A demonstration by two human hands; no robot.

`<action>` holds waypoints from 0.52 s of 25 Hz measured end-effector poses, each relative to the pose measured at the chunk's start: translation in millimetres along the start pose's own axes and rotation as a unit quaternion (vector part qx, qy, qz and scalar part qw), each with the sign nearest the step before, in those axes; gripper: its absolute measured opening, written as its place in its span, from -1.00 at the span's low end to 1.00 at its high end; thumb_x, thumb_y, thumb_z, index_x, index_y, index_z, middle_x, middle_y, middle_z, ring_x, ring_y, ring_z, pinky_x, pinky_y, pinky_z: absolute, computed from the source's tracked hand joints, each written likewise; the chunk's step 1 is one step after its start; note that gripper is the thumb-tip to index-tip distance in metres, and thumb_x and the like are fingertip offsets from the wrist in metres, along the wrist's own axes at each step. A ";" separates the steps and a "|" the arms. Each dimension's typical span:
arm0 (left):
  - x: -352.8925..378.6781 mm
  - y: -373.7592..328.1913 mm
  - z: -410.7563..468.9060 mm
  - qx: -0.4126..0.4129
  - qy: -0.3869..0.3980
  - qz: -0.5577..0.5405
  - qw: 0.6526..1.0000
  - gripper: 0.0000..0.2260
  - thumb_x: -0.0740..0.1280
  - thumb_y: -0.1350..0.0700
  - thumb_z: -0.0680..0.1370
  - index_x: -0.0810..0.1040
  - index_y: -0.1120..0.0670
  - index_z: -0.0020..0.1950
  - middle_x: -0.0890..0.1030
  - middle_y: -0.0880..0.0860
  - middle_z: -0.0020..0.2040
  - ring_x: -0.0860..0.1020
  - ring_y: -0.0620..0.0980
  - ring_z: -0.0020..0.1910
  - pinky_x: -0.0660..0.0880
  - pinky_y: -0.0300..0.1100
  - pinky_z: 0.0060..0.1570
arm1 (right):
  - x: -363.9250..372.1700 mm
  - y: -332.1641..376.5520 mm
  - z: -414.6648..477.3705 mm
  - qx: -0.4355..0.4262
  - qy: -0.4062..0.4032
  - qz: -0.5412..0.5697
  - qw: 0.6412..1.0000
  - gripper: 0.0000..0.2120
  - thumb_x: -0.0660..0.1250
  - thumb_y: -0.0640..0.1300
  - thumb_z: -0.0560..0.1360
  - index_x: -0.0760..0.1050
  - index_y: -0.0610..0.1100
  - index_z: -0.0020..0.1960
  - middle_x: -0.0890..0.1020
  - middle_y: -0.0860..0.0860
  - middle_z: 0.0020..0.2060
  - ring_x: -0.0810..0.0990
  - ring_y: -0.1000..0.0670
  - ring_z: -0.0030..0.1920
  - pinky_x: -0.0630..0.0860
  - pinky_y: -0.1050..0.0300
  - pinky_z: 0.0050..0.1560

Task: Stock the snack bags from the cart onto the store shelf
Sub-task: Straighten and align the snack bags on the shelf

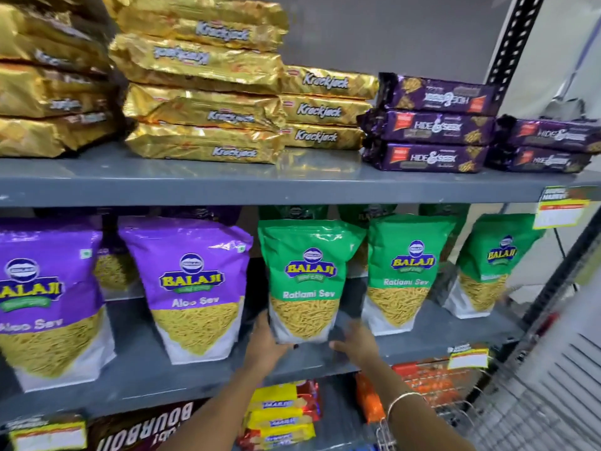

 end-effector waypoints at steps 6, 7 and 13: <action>15.5 6.8 17.7 -0.078 -0.090 -0.009 0.993 -0.42 0.51 0.18 0.31 0.38 0.20 0.25 0.58 0.21 0.18 0.54 0.19 0.16 0.46 -0.03 0.03 | 0.5 8.9 39.5 -0.097 0.045 0.089 0.990 -0.70 0.45 -0.22 0.34 0.37 -0.04 -0.07 0.53 0.02 -0.27 0.53 0.01 -0.17 0.43 0.32 -0.21; 17.9 5.9 14.8 -0.075 -0.100 -0.006 0.992 -0.43 0.50 0.18 0.32 0.37 0.18 0.26 0.58 0.19 0.20 0.54 0.19 0.18 0.47 -0.05 0.02 | 1.9 7.9 40.3 -0.098 0.051 0.106 0.988 -0.66 0.45 -0.24 0.35 0.30 0.04 -0.16 0.42 0.12 -0.35 0.44 0.14 -0.28 0.38 0.42 -0.33; 7.5 -21.7 -17.8 -0.046 -0.207 0.085 0.974 -0.18 0.58 0.11 0.22 0.26 0.26 0.36 0.41 0.29 0.27 0.38 0.29 0.26 0.38 0.11 0.23 | -16.4 -5.1 24.7 -0.081 0.052 0.115 0.989 -0.67 0.48 -0.26 0.30 0.39 -0.16 -0.04 0.45 0.05 -0.38 0.43 0.14 -0.34 0.38 0.42 -0.35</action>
Point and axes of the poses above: each hand's wrist, its own z-axis towards the middle knuckle, its own x-axis out of the palm, y = z × x, the point moved 9 cm from there along z, towards the middle knuckle
